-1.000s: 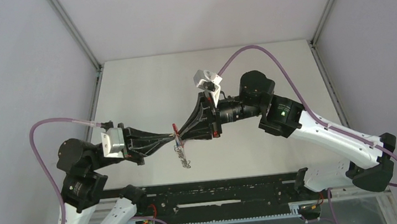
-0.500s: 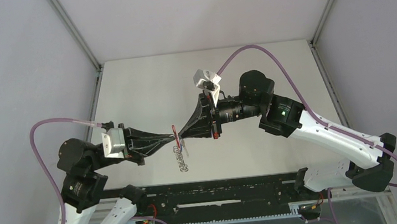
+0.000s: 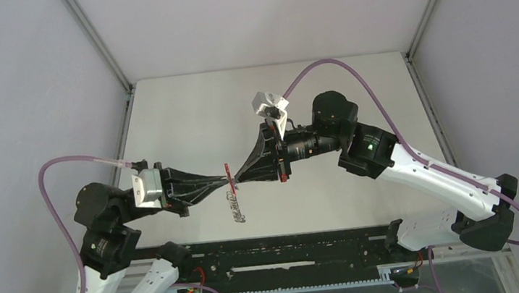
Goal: Put the keys on the keyring
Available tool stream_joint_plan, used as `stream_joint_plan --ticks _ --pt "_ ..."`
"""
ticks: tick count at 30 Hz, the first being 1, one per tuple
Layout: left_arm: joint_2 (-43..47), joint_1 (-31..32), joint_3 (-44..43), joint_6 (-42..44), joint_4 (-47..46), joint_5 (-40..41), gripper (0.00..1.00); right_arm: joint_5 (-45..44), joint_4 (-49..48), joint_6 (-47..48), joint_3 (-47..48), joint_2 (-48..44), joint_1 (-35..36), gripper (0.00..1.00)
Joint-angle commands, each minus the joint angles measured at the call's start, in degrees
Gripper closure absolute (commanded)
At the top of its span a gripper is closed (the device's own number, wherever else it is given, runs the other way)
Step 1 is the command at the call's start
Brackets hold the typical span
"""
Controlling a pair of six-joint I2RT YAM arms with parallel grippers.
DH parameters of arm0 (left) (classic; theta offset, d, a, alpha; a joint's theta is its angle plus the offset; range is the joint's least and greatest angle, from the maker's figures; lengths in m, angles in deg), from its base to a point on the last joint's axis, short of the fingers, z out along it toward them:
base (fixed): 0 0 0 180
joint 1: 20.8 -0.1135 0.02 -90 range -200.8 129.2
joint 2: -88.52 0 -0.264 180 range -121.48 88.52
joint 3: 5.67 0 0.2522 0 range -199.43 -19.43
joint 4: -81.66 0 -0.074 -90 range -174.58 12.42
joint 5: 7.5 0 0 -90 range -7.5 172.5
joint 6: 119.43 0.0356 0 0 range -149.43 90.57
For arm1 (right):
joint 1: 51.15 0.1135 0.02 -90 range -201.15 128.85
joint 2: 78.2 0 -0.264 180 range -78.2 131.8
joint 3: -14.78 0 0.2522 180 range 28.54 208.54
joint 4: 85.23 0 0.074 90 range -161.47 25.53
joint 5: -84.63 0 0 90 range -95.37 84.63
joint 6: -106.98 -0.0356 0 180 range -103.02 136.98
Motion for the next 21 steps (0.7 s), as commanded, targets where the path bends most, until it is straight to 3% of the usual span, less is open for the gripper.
stream_joint_plan --ticks 1,11,14,17,21 --pt "0.8 0.2 0.5 -1.0 -4.8 0.9 1.0 2.6 2.6 -0.7 1.4 1.1 -0.3 1.0" --pt "1.0 0.2 0.4 -1.3 -5.3 0.8 1.0 4.2 7.1 1.1 4.2 2.9 -0.3 1.0" --pt "1.1 0.2 0.5 -1.3 -5.2 0.6 1.0 3.2 13.3 4.8 8.4 3.5 -0.6 0.75" --pt "1.2 0.2 0.8 -1.5 -5.3 0.1 1.0 1.3 12.5 6.4 9.8 2.2 -1.4 0.56" --pt "1.2 0.2 0.6 -1.6 -5.2 -0.2 1.0 1.4 5.2 6.1 8.1 1.2 -1.5 0.49"
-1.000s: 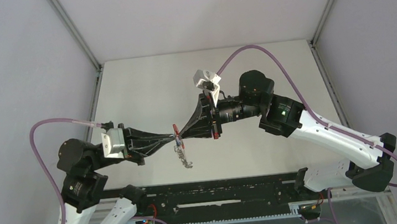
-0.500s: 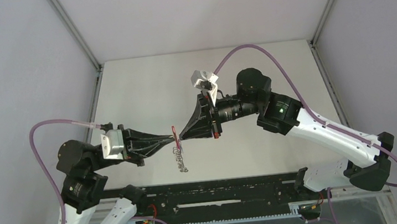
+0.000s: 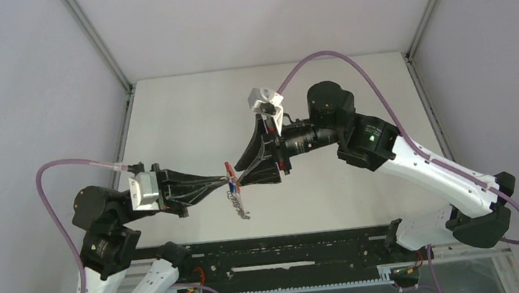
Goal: Put the keys on the keyring
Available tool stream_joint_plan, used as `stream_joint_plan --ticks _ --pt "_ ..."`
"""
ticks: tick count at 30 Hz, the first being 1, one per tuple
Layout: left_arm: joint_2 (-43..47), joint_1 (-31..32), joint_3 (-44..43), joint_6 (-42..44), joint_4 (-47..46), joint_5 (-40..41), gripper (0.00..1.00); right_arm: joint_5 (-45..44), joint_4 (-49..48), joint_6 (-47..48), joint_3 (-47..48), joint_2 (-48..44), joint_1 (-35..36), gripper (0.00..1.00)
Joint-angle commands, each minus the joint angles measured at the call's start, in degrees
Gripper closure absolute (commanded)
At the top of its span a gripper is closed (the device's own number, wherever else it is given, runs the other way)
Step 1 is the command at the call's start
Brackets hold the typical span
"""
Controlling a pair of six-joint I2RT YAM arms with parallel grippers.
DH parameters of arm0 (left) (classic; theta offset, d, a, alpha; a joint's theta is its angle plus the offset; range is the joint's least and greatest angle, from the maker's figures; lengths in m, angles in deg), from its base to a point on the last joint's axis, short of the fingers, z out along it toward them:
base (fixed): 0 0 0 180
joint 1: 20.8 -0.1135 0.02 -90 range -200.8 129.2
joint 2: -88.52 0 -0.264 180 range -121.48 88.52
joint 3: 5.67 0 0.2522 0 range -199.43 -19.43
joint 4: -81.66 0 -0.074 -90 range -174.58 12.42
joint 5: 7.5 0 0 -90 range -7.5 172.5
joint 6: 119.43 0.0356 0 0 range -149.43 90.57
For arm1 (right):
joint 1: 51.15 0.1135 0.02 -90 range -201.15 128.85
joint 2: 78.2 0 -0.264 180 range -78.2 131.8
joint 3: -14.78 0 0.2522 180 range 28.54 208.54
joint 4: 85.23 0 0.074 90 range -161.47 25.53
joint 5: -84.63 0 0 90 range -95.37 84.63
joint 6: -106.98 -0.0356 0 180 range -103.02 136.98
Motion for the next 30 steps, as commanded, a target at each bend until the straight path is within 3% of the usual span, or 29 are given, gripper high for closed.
stream_joint_plan --ticks 1,7,13,23,25,28,30 --pt "0.5 0.2 0.0 -1.1 -2.9 0.2 1.0 -0.9 -5.9 1.8 0.8 -1.6 -0.2 0.46" --pt "0.6 0.2 0.0 -1.3 -2.8 -0.1 1.0 -4.1 -9.1 5.4 0.4 -1.3 2.2 0.42" --pt "0.5 0.2 0.0 -1.2 -2.7 0.1 1.0 -1.8 -8.8 5.4 1.5 0.2 2.8 0.56" --pt "0.5 0.2 0.2 -0.9 -2.7 0.4 1.0 -0.2 -6.8 5.6 3.8 2.7 4.1 0.64" --pt "0.6 0.2 0.2 -0.6 -2.4 0.5 1.0 -0.2 -7.1 5.4 3.9 2.8 4.2 0.71" --pt "0.7 0.2 0.0 -0.2 -1.8 0.6 1.0 -0.2 -6.8 5.3 3.9 2.7 4.2 0.96" --pt "0.8 0.2 0.1 0.3 -1.2 0.6 1.0 -0.5 -6.2 5.8 3.8 2.3 4.2 1.0"
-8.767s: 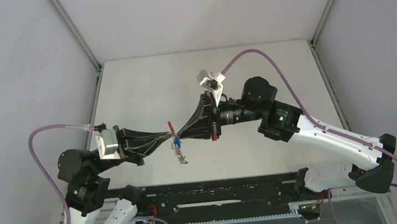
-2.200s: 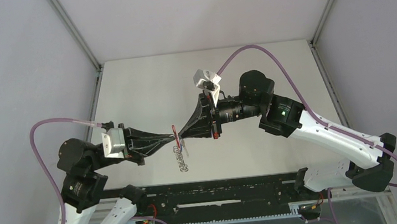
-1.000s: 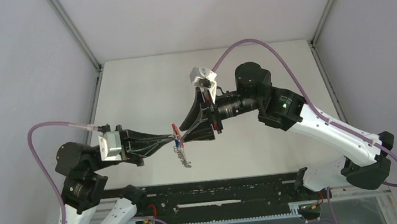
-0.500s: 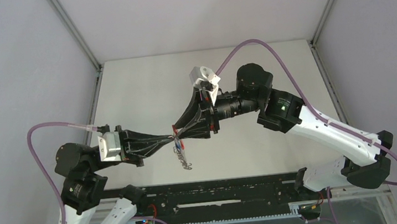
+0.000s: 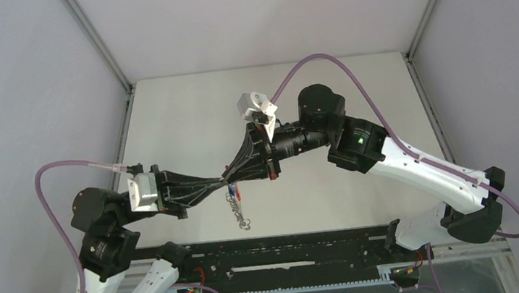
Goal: Put the keys on the keyring
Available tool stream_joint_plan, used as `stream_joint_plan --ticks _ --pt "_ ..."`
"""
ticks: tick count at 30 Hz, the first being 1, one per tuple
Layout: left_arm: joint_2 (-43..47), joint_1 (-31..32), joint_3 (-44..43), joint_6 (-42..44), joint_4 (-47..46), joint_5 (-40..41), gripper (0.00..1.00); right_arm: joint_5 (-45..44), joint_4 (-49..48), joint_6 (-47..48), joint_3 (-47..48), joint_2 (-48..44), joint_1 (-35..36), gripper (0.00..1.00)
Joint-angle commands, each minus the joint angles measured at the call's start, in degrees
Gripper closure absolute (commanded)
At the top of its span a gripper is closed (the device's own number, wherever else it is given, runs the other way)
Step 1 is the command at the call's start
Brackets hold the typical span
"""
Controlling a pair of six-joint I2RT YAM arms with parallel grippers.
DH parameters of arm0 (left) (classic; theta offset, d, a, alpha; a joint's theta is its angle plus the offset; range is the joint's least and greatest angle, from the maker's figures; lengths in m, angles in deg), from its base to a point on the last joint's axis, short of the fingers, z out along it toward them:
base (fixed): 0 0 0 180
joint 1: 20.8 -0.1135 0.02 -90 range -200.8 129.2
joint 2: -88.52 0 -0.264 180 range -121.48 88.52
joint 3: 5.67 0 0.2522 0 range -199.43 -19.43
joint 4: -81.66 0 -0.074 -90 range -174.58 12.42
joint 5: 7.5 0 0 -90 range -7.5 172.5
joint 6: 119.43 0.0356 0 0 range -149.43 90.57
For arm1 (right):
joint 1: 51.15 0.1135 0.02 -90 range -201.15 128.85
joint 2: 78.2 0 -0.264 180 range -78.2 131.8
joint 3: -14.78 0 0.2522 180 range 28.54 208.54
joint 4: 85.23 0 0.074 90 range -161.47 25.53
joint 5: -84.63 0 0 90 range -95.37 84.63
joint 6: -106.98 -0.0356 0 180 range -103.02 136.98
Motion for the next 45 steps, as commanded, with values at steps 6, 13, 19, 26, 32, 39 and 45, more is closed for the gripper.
stream_joint_plan --ticks 6,13,19,26,32,39,45 --pt "-0.6 0.2 -1.7 8.3 7.5 0.8 0.87 -3.6 7.9 3.2 2.4 -2.3 0.1 1.0" --pt "-3.8 0.2 -6.1 15.0 18.3 -4.5 0.73 -7.5 19.4 8.3 7.7 0.6 2.5 1.0" --pt "-6.0 0.2 -8.0 18.4 23.9 -5.6 0.72 -15.0 29.0 13.4 14.5 4.4 6.4 1.0" --pt "-11.1 0.2 -16.8 30.0 40.8 -8.9 0.74 -21.3 39.2 18.3 21.5 8.9 9.1 1.0" --pt "-13.5 0.2 -20.0 38.4 52.0 -8.3 0.79 -23.8 43.9 20.6 25.6 12.0 10.6 1.0" --pt "-15.5 0.4 -20.4 40.5 54.8 -7.4 0.82 -24.3 45.8 21.4 28.4 13.8 11.5 1.0" --pt "-15.7 1.4 -19.5 41.2 54.4 -4.3 0.64 -24.1 47.1 21.8 30.5 15.3 11.9 1.0"
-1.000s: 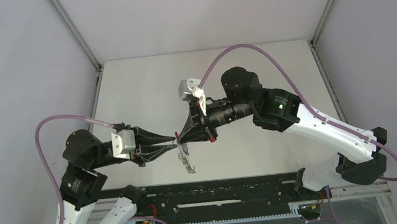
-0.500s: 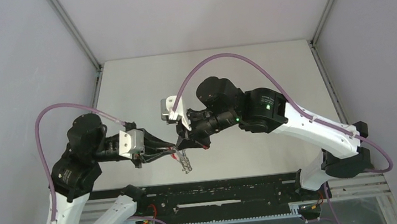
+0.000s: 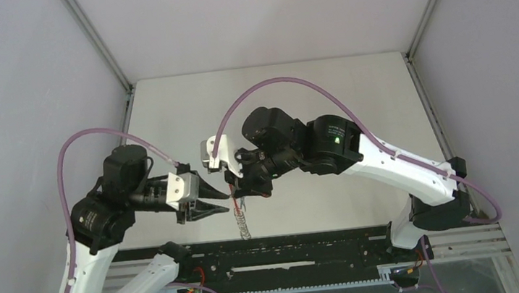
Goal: Put the keys on the keyring
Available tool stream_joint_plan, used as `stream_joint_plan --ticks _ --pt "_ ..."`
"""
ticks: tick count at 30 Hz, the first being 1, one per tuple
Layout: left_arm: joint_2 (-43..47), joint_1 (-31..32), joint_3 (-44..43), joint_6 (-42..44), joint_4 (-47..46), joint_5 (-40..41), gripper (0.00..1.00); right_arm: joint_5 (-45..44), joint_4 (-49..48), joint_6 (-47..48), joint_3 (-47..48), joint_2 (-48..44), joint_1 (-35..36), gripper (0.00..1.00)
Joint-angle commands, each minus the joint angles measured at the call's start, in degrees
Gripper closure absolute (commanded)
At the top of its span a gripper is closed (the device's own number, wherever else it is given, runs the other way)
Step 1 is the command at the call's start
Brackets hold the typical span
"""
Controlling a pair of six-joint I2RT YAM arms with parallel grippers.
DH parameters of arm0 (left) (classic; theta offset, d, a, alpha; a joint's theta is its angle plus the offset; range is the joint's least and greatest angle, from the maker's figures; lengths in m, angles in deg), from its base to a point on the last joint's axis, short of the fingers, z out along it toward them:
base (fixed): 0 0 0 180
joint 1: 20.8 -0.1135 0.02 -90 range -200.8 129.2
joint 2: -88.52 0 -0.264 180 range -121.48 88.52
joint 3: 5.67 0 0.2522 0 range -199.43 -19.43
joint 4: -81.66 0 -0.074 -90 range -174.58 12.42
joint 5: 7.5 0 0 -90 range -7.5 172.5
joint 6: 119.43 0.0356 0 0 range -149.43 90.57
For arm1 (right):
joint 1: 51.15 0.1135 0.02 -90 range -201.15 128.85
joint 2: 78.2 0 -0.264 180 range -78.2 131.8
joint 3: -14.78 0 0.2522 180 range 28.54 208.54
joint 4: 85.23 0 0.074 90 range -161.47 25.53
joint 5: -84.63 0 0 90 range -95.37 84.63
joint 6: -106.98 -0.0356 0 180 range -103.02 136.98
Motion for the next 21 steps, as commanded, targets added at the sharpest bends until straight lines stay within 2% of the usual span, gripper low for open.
stream_joint_plan --ticks 1,6,10,21 --pt "-0.1 0.9 -0.9 1.8 -0.4 2.4 0.62 0.5 -0.1 1.4 3.6 0.4 0.9 1.0" --pt "2.1 0.9 1.8 -3.5 -7.8 4.8 0.6 1.0 0.0 1.6 4.2 1.2 1.0 1.0" --pt "3.8 0.9 3.1 -4.0 -11.3 6.0 0.62 1.3 0.3 1.7 4.6 1.6 1.1 1.0" --pt "3.8 1.8 4.0 0.1 -8.1 6.1 0.64 1.7 0.8 2.1 5.9 2.3 1.4 1.0"
